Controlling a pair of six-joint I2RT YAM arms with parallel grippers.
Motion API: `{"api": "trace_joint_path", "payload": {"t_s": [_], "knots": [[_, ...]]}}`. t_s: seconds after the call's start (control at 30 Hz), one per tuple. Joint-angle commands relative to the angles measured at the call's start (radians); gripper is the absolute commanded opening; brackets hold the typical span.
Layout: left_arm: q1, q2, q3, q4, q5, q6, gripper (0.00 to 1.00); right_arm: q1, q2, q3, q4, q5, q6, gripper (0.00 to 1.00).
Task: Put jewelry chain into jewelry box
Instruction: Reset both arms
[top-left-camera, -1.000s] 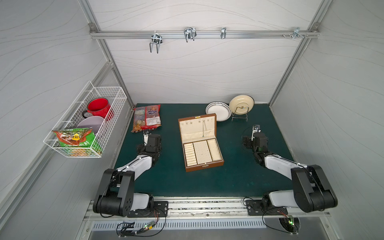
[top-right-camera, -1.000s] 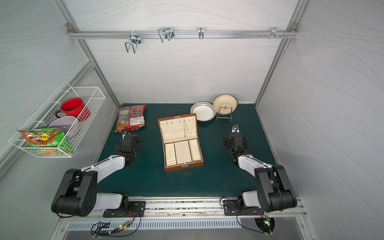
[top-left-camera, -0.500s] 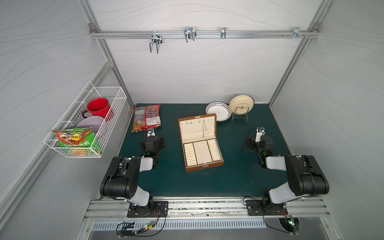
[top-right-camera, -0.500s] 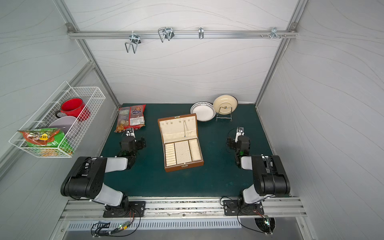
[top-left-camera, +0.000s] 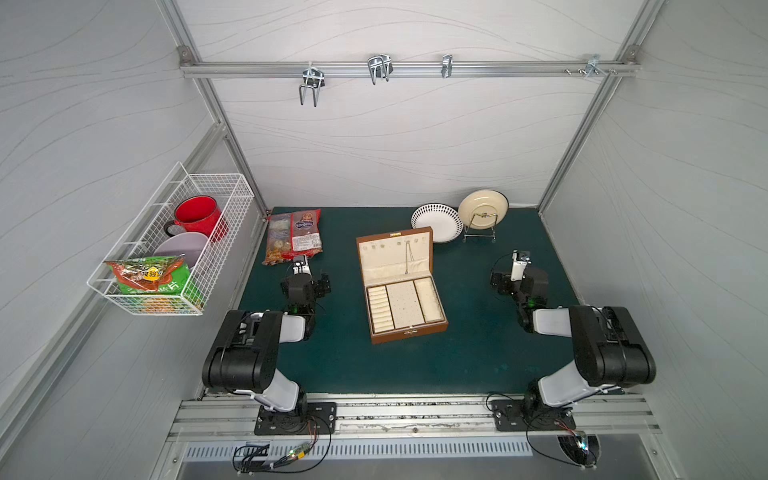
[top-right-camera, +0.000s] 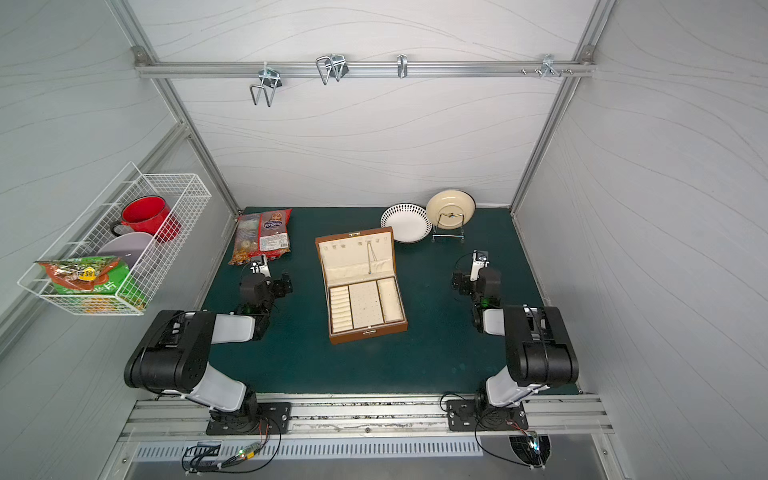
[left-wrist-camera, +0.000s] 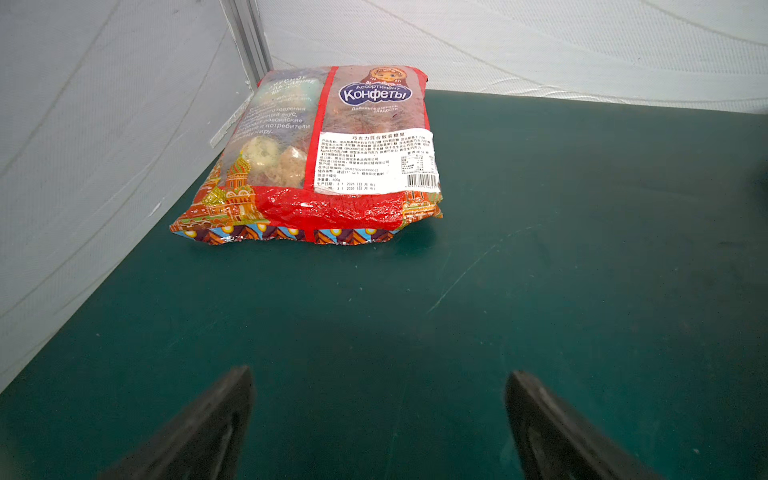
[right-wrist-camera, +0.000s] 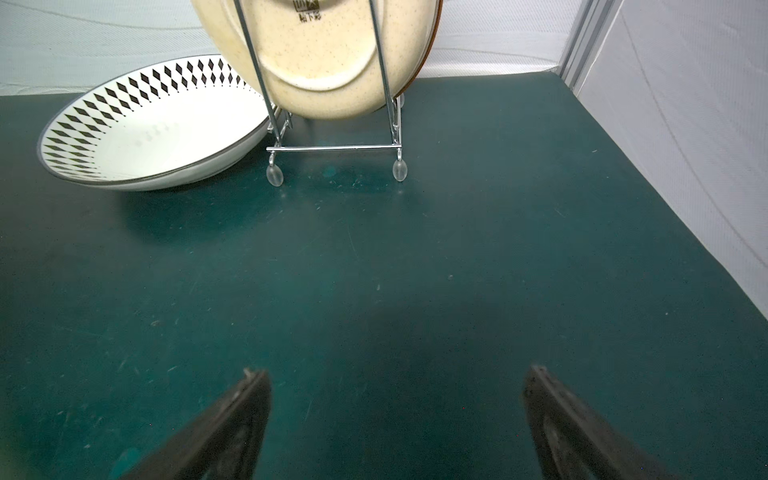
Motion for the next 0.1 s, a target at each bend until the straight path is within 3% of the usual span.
{"api": "trace_joint_path", "payload": {"t_s": [0.0,0.07], "knots": [[0.003,0.007,0.007,0.054,0.014,0.012,1.00,-0.006,0.006,0.011,-0.011,-0.015,0.011,0.99],[0.003,0.005,0.006,0.056,0.014,0.012,1.00,-0.005,0.006,0.011,-0.013,-0.014,0.011,0.99]]}}
